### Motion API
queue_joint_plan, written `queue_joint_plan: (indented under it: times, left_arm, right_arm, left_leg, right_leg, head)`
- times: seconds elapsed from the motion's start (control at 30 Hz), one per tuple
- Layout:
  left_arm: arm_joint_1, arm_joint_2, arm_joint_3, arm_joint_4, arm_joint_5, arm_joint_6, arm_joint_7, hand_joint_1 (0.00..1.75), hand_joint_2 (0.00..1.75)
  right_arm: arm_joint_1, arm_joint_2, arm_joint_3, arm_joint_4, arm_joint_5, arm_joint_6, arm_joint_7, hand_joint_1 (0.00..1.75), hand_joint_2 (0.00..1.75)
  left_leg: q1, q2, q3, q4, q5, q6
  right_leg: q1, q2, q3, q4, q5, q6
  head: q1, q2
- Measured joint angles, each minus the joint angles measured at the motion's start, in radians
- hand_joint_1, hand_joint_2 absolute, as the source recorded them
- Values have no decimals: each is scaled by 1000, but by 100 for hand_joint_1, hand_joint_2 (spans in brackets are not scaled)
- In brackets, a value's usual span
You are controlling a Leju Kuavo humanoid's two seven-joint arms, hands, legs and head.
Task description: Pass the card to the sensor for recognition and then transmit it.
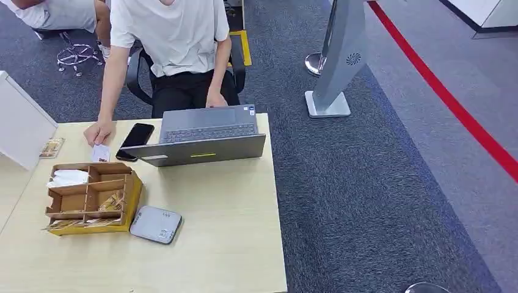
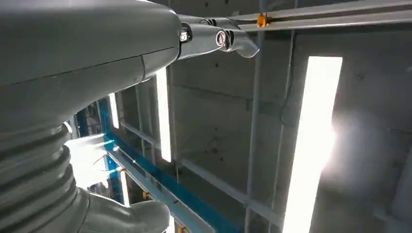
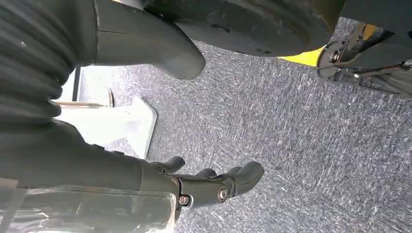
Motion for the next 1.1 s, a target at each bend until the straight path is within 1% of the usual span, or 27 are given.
queue_joint_plan:
  times: [0.1, 0.17, 0.2, 0.27, 0.33, 0.37, 0.43, 0.5, 0.57, 0.77, 0.93, 1.1]
  left_arm:
    - [0, 0, 3, 41, -50, 0, 1, 0, 175]
    - [-4, -1, 25, 83, -127, 0, 1, 0, 175]
    - [-5, -4, 41, 117, -169, 0, 1, 0, 175]
    - [-6, -5, 65, 168, -182, 0, 1, 0, 175]
    - [-26, -6, 95, 247, -221, 0, 8, 0, 175]
    - [-44, -5, 113, 305, -253, 0, 27, 0, 175]
    - [-66, 20, 124, 408, -313, 0, 134, 0, 175]
    - [-82, 51, 123, 485, -342, 0, 232, 0, 175]
    - [-93, 69, 123, 533, -349, 0, 274, 0, 175]
    - [-94, 110, 94, 613, -354, 1, 332, 0, 175]
    - [-98, 132, 75, 649, -356, 1, 355, 0, 175]
    - [-107, 145, 69, 684, -366, 2, 364, 0, 175]
  right_arm:
    - [0, 2, -1, 0, -1, -2, 4, 0, 175]
    - [0, 3, -5, 0, 0, 0, 4, 0, 175]
    - [0, 3, -10, 0, 0, 5, 4, 0, 175]
    - [0, 3, -14, 0, -1, 7, 7, 0, 175]
    - [0, 3, -21, 0, 0, 6, 10, 0, 175]
    - [0, 3, -24, 0, 0, 6, 12, 0, 175]
    - [-1, 3, -30, 0, 0, 6, 14, 0, 175]
    - [0, 4, -40, 0, 2, 8, 14, 0, 175]
    - [1, 4, -46, 0, 4, 8, 14, 0, 175]
    - [0, 4, -54, 0, 6, 8, 17, 0, 175]
    - [0, 4, -60, 0, 12, 10, 18, 0, 175]
    - [0, 4, -67, 0, 21, 10, 18, 0, 175]
  left_leg:
    - [0, 0, 0, 0, 0, 0]
    - [0, 0, 0, 0, 0, 0]
    - [0, 0, 0, 0, 0, 0]
    - [0, 0, 0, 0, 0, 0]
    - [0, -1, 0, 0, 1, 1]
    - [0, -2, 0, 0, 1, 1]
    - [0, -2, 0, 0, 2, 0]
    - [0, -1, 0, 0, 2, 0]
    - [0, -2, 0, 0, 2, 0]
    - [0, -2, -1, 0, 2, 0]
    - [0, -2, -1, 0, 2, 0]
    - [0, -2, -1, 0, 2, 0]
  right_leg:
    - [0, 0, 0, 0, 0, 0]
    - [0, 0, 0, 0, 0, 0]
    - [0, 0, 0, 0, 0, 0]
    - [0, 0, 0, 0, 0, 0]
    - [0, -1, 0, 0, 0, 0]
    - [0, -3, 0, 0, 0, 0]
    - [0, -2, 1, 0, 0, 0]
    - [0, -1, 0, 1, 1, 0]
    - [0, -2, 0, 1, 1, 0]
    - [0, -2, 0, 0, 0, 0]
    - [0, -2, 0, 0, 0, 0]
    - [0, -2, 0, 0, 0, 0]
  head:
    - [0, 0]
    - [0, 0]
    - [0, 0]
    - [0, 0]
    - [0, 0]
    - [0, 0]
    - [0, 0]
    - [0, 0]
    - [-1, 0]
    - [0, 0]
    - [0, 0]
    - [0, 0]
